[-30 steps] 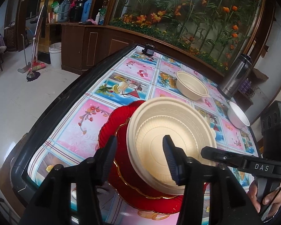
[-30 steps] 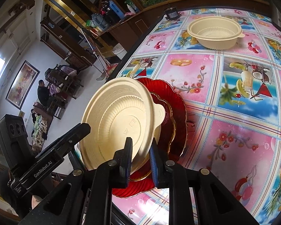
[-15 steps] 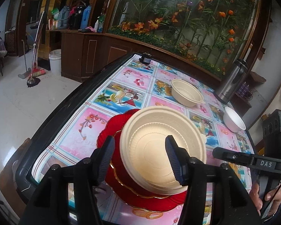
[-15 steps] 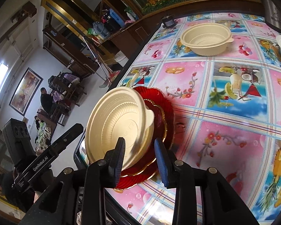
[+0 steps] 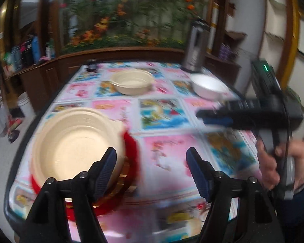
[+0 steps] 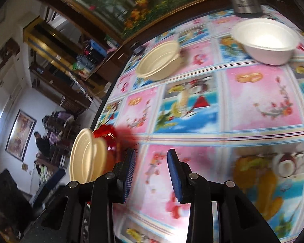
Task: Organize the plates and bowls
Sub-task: 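Grasp the rim of the white foam bowl with the right gripper, then lift the white foam bowl and carry it toward the plate stack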
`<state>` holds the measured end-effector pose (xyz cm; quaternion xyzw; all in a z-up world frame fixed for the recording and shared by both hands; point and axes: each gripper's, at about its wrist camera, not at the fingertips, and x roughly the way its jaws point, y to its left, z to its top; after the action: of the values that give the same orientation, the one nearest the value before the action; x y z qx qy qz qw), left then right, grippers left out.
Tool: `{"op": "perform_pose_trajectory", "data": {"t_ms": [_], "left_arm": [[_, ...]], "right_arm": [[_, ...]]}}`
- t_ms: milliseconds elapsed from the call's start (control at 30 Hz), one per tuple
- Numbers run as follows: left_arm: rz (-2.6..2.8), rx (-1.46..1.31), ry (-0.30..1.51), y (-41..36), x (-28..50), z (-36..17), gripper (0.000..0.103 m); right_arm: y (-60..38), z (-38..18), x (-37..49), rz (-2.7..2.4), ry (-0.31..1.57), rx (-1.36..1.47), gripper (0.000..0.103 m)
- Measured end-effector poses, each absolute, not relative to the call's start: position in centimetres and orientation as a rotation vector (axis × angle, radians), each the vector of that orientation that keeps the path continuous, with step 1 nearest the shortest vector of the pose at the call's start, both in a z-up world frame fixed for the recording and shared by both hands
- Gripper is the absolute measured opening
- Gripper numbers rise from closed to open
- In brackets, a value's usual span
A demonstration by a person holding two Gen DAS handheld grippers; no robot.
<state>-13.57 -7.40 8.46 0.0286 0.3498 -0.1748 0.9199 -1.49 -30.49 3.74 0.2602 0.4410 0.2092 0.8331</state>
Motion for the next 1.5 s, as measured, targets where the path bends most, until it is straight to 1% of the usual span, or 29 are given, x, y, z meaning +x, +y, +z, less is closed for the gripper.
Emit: {"op": "perform_pose_trajectory", "data": {"t_ms": [133,200,367,400,433,467,633,800,1000,1100,1167,1233,1333,1433,1500], "left_arm": [[-0.486,0.130,0.831,-12.4,-12.9,4.8,0.070],[-0.501,0.150,0.878,-13.6,-12.5,3.2,0.070],[-0.473,0.165,0.934,-14.1,-11.7,1.1,0.071],[-0.469,0.167,0.936,-14.1,-11.6,0.9,0.071],[-0.467,0.174,0.928,-14.2,-11.8,0.9,0.071],[-0.466,0.183,0.927,-14.3,-11.9,0.9,0.072],[-0.464,0.209,0.918,-14.6,-11.9,0.8,0.074],[-0.465,0.206,0.917,-14.5,-11.5,0.7,0.074],[-0.472,0.193,0.917,-14.3,-11.4,0.7,0.074],[-0.477,0.180,0.918,-14.1,-11.3,0.8,0.074],[-0.483,0.167,0.919,-13.9,-11.3,0.8,0.074],[-0.485,0.161,0.923,-13.8,-11.3,0.8,0.074],[-0.496,0.155,0.915,-13.9,-11.6,1.4,0.074],[-0.517,0.146,0.882,-14.0,-12.2,3.0,0.074],[-0.530,0.119,0.860,-13.8,-12.5,4.3,0.074]], "right_arm": [[-34.5,3.7,-1.1,0.360,0.905,0.597,0.036],[-36.4,4.3,-0.8,0.320,0.876,0.609,0.036],[-40.4,7.7,2.3,0.192,0.787,0.527,0.037],[-40.7,8.3,3.4,0.176,0.780,0.498,0.044],[-41.1,8.6,4.8,0.151,0.779,0.467,0.048],[-41.3,8.7,5.9,0.128,0.786,0.452,0.050],[-41.7,6.7,12.5,0.136,0.906,0.427,0.050],[-39.6,4.7,14.6,0.190,1.028,0.337,0.050],[-37.4,3.8,10.2,0.319,1.106,0.267,0.050],[-35.8,3.5,5.6,0.430,1.155,0.256,0.051],[-34.9,3.8,1.8,0.490,1.155,0.236,0.051],[-34.8,5.0,-1.6,0.548,1.106,0.251,0.051],[-37.0,7.9,-6.0,0.547,0.947,0.321,0.051],[-40.4,9.7,-8.6,0.327,0.795,0.313,0.051],[-42.4,9.5,-8.9,0.232,0.768,0.333,0.051]]}}
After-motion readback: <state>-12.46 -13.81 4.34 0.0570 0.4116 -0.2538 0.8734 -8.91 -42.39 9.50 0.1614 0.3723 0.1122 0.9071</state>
